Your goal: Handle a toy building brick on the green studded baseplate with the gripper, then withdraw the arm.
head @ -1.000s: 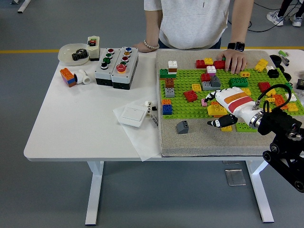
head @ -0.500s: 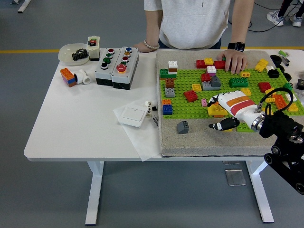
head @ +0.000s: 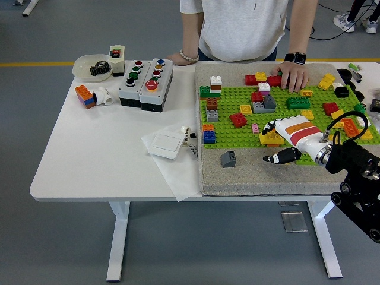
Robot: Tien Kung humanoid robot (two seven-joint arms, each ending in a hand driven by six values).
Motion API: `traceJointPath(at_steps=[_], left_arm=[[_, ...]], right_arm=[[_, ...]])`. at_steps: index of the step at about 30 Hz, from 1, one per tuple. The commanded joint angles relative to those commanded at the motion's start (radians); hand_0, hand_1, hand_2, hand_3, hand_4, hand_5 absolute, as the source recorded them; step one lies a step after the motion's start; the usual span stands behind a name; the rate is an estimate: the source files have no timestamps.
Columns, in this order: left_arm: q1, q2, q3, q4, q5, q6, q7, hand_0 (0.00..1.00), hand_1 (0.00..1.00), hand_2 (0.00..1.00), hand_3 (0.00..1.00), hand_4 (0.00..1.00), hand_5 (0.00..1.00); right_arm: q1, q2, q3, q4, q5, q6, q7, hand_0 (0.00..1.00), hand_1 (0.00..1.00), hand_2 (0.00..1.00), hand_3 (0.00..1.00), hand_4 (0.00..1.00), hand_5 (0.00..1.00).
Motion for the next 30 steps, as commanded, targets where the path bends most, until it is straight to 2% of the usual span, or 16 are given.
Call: traceJointPath(at_steps=[14, 30], left_arm=[[-0.002, 0.0, 0.0, -0.001, 0.0, -0.001, 0.0, 0.789, 0.801, 0.786, 0.622, 0.649, 0.651], [-0.002, 0.0, 0.002, 0.0, -0.004, 0.0, -0.001, 0.788, 0.801, 0.785, 0.621, 0.649, 0.652]], right_arm=[[0.005, 0.017, -0.008, -0.043, 0.019, 0.0, 0.002, 0.542, 0.598, 0.668, 0.623, 0.952, 0.365], [0.001, 0.014, -0.014, -0.02, 0.015, 0.004, -0.001, 0.535, 0.593, 0.663, 0.615, 0.947, 0.365]])
